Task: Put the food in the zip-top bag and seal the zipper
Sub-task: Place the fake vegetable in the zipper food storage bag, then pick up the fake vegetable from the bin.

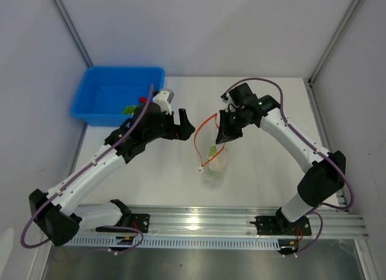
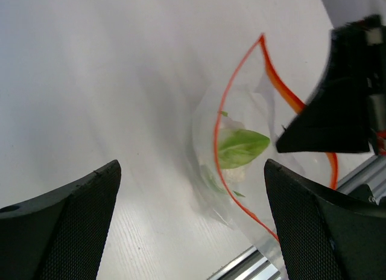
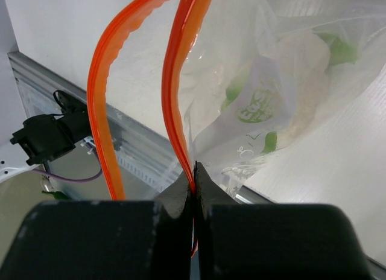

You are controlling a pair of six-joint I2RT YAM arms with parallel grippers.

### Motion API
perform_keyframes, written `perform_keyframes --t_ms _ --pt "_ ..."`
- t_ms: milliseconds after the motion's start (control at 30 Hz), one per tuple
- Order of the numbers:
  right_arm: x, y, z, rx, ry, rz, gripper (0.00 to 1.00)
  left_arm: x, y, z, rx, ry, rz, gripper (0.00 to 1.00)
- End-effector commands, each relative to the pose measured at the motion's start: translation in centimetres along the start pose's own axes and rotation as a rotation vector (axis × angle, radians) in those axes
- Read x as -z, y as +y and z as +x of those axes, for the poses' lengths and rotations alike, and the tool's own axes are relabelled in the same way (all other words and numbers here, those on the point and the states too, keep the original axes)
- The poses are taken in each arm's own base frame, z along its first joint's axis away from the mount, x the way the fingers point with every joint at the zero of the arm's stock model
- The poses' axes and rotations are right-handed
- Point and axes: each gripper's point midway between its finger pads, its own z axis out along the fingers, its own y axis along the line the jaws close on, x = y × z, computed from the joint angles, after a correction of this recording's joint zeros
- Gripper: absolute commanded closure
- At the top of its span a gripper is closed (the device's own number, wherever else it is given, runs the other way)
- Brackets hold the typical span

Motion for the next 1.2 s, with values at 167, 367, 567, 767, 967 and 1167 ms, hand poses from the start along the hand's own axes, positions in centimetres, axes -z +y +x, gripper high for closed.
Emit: perform_keyframes --t_ms 167,367,567,767,967,1167 --pt "0.0 -0.1 -0.8 0.014 -0.003 0.021 1.0 -0.7 5.6 -3.8 0.1 -0.156 -0.198 0.0" --pt "-0.8 -0.3 -0.6 0.009 0.03 0.025 1.0 -1.3 13.4 -5.9 0.309 -0.167 -0.515 0.04" --pt "-1.4 -1.0 -0.3 0.002 0.061 0.053 1.0 -3.3 19.5 -7.2 0.463 -0.245 -0.697 0.05" --pt "-1.4 -2.1 0.0 0.01 0.09 0.102 1.0 -5.5 24.2 -9.7 0.538 -0.317 -0.785 0.02" --pt "-1.4 -3.0 0.2 0.01 0.107 0.118 1.0 -8.6 28.1 -11.0 0.618 -0.311 -0.885 0.01" --pt "-1.3 -4.3 -0.1 -0.005 0.109 0.141 1.0 -10.7 30.3 -11.1 0.719 -0.309 -0.92 0.01"
